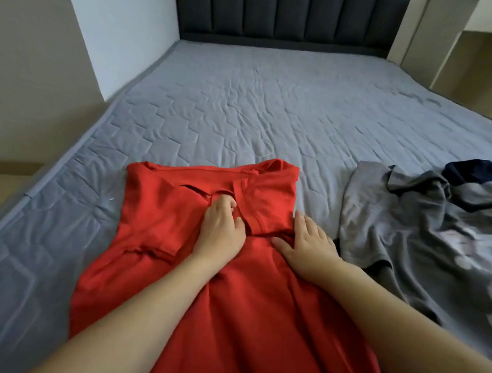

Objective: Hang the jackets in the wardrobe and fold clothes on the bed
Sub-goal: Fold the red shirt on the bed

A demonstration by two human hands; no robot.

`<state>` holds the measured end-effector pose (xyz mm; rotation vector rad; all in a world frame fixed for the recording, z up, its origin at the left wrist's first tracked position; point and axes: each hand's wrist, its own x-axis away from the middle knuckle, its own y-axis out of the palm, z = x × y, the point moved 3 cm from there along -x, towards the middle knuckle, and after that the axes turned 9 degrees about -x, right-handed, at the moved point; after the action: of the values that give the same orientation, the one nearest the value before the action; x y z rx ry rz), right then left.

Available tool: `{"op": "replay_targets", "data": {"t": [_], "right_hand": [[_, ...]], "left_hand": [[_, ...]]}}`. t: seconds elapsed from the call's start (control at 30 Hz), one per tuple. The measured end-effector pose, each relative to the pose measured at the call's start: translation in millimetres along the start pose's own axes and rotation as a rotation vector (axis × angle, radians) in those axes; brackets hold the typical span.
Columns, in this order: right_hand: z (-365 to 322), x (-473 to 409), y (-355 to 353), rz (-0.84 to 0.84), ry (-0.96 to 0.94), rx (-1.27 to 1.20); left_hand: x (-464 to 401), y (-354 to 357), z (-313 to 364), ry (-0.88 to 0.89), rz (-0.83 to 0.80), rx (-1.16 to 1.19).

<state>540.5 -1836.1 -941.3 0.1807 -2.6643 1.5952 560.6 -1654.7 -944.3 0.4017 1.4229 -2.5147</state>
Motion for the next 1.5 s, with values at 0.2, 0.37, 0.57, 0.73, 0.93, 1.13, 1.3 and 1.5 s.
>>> {"op": "replay_targets", "data": {"t": [0.2,0.37,0.57,0.73,0.93,1.13,1.3,1.5], "right_hand": [[-24,70,-20,0.122,-0.382,0.320],[-46,114,-25,-0.255,-0.807,0.450],[-79,132,-9,-0.461,-0.718,0.323],[-84,139,-15,-0.749,-0.236,0.356],[-95,189,10,-0.514,-0.222,0.533],[-90,148,-38,-0.282,-0.319,0.685],[-92,92,-94,-0.362,-0.169,0.726],[-92,42,-94,-0.271,0.088,0.826]], "left_hand": [[101,-51,19,0.131,-0.397,-0.243],[169,-107,24,0.197,-1.213,-0.527],[171,-128,36,0.214,-0.863,-0.686],[146,-165,10,0.153,-0.476,-0.974],[166,-141,24,0.387,-0.428,-0.835],[137,-148,8,0.100,-0.850,-0.501],[100,-161,11,-0.059,-0.816,-0.330],[43,-166,-10,-0.161,-0.383,-0.827]]}}
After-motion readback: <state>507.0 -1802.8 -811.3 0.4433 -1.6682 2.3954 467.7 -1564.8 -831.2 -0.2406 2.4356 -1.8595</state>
